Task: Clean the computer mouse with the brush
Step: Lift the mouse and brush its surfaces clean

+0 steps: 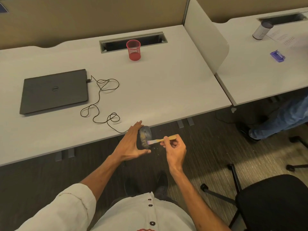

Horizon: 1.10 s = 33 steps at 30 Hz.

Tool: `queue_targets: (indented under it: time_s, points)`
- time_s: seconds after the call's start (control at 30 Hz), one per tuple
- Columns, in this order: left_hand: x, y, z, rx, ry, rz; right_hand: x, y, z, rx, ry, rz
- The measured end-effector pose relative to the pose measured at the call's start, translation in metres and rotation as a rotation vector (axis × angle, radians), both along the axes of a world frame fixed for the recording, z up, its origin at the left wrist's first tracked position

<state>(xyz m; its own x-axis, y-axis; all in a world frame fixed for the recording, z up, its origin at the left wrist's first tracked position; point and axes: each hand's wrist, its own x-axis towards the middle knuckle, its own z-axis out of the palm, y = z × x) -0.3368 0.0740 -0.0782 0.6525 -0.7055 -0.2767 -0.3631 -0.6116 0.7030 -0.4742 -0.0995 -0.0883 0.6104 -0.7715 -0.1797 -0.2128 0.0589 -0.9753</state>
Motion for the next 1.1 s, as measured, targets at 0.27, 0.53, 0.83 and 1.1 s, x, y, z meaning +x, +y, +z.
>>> queue_targets:
  time_s: [0.27,0.53,0.83,1.1]
  points:
    - [-0.009,-0.01,-0.005,0.024,-0.093,-0.04,-0.016,-0.024,-0.002,-0.011,0.001,-0.127]
    - [-0.01,-0.023,-0.005,-0.005,-0.071,-0.042,-0.015,-0.018,0.0,-0.05,0.017,-0.056]
    - [-0.009,-0.021,-0.008,0.011,-0.073,-0.043,-0.016,-0.022,0.016,-0.323,0.015,-0.022]
    - [-0.01,-0.031,-0.006,0.02,-0.134,-0.01,-0.026,-0.01,0.015,-0.739,-0.05,0.362]
